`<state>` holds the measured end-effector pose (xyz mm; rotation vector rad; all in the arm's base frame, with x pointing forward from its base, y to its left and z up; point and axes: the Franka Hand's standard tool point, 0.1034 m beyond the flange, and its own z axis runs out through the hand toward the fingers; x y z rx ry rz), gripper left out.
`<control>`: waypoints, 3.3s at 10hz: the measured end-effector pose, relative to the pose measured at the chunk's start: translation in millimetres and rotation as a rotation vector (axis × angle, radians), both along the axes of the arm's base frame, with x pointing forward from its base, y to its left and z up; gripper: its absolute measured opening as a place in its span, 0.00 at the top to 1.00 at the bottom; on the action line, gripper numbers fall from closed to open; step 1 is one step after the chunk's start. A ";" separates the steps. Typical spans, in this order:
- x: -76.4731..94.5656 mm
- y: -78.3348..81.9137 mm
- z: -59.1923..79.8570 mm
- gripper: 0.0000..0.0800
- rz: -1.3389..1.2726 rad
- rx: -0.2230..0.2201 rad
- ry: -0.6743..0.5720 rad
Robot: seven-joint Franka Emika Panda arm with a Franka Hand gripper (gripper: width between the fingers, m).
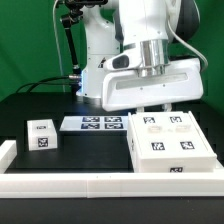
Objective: Assemble cabinet
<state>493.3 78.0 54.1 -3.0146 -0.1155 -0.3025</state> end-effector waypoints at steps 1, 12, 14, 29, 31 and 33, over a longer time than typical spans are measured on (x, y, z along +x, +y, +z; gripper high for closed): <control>1.7 -0.4 11.3 0.76 0.003 0.001 0.012; 33.0 1.0 58.2 0.76 0.019 0.020 0.077; 44.2 2.2 72.5 0.76 0.023 0.027 0.092; -6.5 -77.6 38.2 0.04 0.084 -0.026 0.112; -15.4 -116.9 32.7 0.00 0.082 -0.049 0.096; -16.6 -150.2 32.9 0.00 0.122 -0.067 0.086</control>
Offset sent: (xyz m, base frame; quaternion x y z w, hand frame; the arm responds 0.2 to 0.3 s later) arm 0.0224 -0.0044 0.0370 0.0007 -0.0330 -0.0119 0.9994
